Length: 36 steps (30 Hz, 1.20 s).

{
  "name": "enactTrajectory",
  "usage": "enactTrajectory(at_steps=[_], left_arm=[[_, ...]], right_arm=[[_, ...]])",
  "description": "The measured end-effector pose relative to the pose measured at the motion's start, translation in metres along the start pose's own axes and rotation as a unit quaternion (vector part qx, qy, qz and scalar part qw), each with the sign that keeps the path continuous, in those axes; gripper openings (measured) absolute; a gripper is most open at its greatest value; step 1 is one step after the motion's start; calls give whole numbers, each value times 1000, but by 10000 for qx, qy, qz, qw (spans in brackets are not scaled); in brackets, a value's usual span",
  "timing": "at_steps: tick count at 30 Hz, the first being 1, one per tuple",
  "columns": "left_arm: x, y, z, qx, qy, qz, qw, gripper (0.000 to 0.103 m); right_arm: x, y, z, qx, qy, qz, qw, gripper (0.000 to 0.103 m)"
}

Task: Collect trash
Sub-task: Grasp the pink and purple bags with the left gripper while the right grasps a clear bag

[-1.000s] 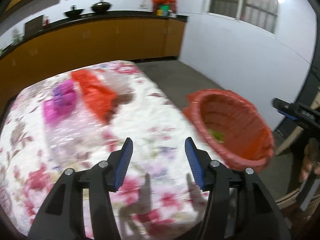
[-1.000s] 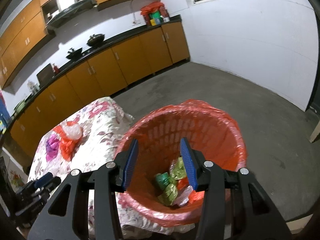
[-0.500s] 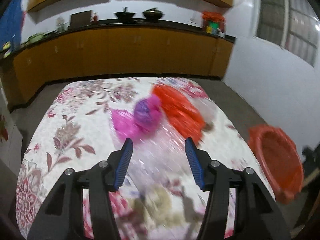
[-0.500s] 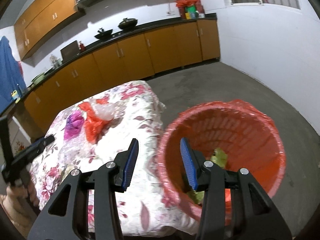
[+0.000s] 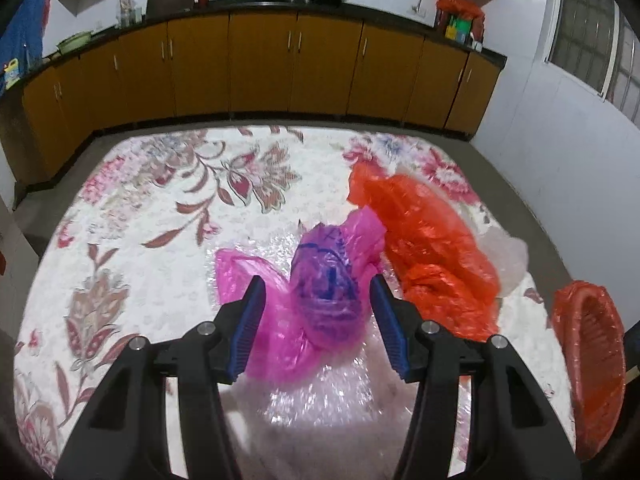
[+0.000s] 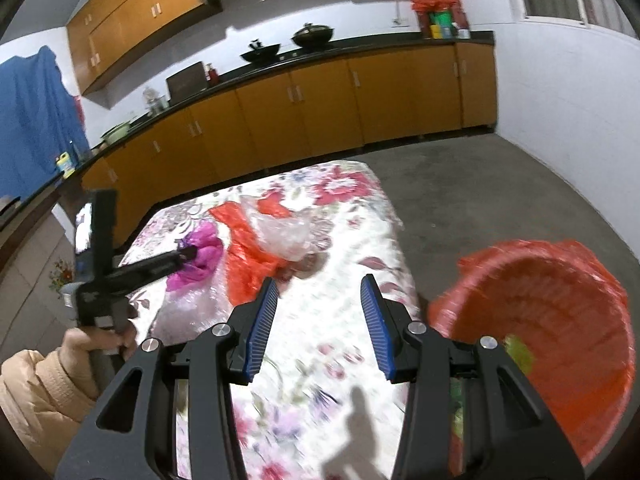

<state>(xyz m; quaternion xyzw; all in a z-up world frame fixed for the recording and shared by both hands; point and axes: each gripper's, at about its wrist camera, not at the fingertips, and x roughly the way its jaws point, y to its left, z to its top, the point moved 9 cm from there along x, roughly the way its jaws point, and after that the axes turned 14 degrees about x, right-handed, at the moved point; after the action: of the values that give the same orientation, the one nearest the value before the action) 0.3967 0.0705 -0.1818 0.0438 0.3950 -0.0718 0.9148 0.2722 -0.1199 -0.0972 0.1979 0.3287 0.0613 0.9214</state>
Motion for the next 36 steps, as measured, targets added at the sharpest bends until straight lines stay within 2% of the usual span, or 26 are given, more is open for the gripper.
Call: enactTrajectory(at_steps=[1,2,6,9,13,20,23,28,31,36], left_arm=[[4,-1,-1,-6,38,-64,10000,49],[7,-1,-1,-4,39,-140,9999,35],[5,-4,0,77,-106,-280,9995,30],[-10,3,0,4,-295,-333,9990,29],[-38,24,-2,-169,-572,-281,9978,30],[-75,67,-18,-433,-748,-26,9963,30],[-78,80,-25,-548,-720,38,9959,30],[-79,84,-33,-608,-669,31,9959,30],[-78,82,-36,-618,-633,15,9961,30],[-85,76,-38,-612,-643,-16,9961,30]], right_arm=[[6,5,0,-45,27,26,10000,45],[11,10,0,-90,52,42,9999,45],[37,29,-3,-247,228,163,9993,45],[53,43,-2,-336,338,251,9986,43],[75,56,6,-478,335,249,9980,34],[121,40,29,-235,399,-80,9989,31],[137,40,28,-156,643,-1,9978,32],[151,41,7,-280,1139,22,9931,34],[149,41,-1,-294,1275,97,9914,9],[122,45,-1,-363,1089,229,9931,5]])
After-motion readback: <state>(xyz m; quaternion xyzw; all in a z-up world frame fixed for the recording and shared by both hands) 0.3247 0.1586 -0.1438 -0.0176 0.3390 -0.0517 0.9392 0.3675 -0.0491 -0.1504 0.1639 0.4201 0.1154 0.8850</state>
